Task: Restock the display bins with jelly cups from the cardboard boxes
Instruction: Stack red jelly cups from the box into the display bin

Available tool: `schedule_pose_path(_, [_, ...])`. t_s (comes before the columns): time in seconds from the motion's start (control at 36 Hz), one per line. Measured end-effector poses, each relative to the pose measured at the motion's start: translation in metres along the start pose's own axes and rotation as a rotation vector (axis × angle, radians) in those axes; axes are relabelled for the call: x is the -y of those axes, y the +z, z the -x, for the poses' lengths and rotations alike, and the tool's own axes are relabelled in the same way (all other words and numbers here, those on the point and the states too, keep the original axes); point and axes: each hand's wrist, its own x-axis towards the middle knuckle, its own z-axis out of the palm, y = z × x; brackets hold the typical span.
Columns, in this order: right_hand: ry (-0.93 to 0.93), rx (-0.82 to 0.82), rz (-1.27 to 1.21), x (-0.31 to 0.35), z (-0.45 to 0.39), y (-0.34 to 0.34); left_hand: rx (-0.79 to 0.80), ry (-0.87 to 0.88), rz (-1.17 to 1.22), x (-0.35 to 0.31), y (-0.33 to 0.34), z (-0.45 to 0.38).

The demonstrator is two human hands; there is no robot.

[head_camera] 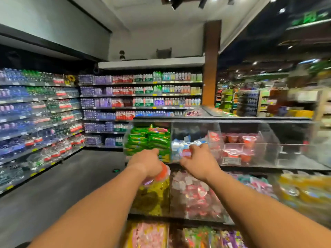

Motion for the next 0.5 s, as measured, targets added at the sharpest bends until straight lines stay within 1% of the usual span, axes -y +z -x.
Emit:
schedule_pose_path(0.08, [0.060,-0.076,0.023,-0.054,0.012,-0.045,0.008,0.078,-0.002,-0.072,0.001,-0.008])
schedule_pose_path(0.28, [0.228,-0.123,0.029,-0.168,0.020,-0.132,0.018,0.180,0.014,-0.209,0.021,-0.033])
schedule_pose_path(0.39, [0.252,-0.109,0.068,-0.213,0.011,-0.155,0.013,0.190,0.004,-0.260,0.033,-0.054])
schedule_pose_path(0.5, [0.240,-0.090,0.059,-0.245,-0.011,-0.164,0.031,0.205,-0.025,-0.289,0.042,-0.078])
